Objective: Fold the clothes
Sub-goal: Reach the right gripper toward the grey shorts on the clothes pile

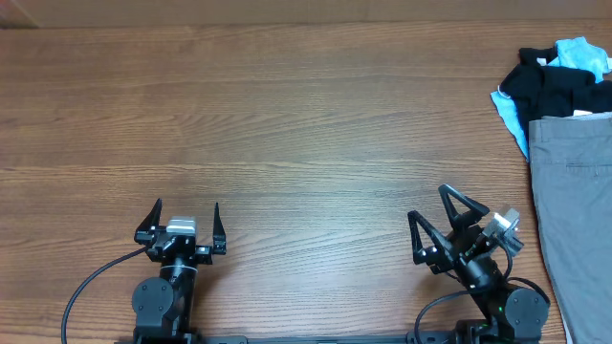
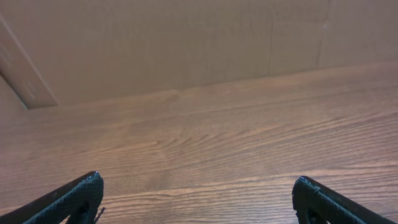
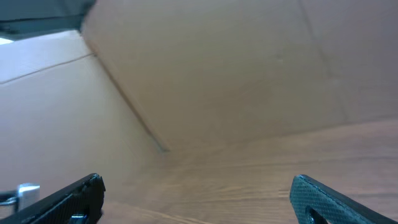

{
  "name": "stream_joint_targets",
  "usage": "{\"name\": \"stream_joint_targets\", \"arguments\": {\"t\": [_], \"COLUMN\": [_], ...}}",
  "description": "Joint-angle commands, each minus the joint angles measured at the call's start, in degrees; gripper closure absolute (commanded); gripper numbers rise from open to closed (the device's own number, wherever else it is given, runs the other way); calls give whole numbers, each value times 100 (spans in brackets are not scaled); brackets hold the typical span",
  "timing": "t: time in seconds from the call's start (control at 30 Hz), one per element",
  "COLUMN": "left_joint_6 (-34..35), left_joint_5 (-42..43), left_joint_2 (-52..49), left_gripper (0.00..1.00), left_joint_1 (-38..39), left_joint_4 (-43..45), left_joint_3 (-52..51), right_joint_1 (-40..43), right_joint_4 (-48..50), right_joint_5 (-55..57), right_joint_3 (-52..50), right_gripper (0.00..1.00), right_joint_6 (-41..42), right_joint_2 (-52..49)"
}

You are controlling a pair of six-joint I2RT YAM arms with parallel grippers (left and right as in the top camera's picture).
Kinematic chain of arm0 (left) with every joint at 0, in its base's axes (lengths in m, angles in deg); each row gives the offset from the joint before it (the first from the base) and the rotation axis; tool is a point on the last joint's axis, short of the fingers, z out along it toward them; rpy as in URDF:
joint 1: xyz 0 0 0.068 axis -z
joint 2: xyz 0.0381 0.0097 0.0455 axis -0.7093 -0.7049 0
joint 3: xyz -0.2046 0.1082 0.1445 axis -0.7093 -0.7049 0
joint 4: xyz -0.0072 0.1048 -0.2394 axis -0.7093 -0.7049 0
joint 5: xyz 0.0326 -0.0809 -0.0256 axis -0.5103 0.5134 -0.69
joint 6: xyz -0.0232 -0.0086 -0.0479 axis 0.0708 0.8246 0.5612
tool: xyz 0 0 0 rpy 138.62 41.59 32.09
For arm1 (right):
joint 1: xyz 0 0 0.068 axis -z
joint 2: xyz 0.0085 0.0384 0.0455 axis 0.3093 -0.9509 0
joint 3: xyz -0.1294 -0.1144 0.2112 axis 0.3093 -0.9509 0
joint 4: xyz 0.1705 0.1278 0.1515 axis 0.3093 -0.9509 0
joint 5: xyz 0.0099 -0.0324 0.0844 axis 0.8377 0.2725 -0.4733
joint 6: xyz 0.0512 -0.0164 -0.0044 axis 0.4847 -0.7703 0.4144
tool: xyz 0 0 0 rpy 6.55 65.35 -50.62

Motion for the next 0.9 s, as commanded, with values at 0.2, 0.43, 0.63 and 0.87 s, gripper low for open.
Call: {"name": "stream_joint_targets", "arguments": {"t": [0.2,0.43,0.63,0.87], "left_joint_6": [-122,-122,-122,-122], "left_joint_5": [-72,-72,-72,-72], "left_joint_2": [57,57,57,57], "left_gripper": [0,0,0,0], "left_joint_1": [-66,-66,-66,-66], "left_joint_4": [24,24,24,24], "left_joint_3": [-28,-28,-28,-28], "right_joint_1": [22,22,22,22], "right_joint_4": [-852,-2376,-3735,-5589], "right_joint_5": [608,1482,1882,1932], "right_joint_3": [1453,2863,4284,6293], "right_gripper": [0,0,0,0], "right_joint_6": [-396,-1097,-1510,-2120], "right_joint_2": [-101,-973,-2376,-4568]}}
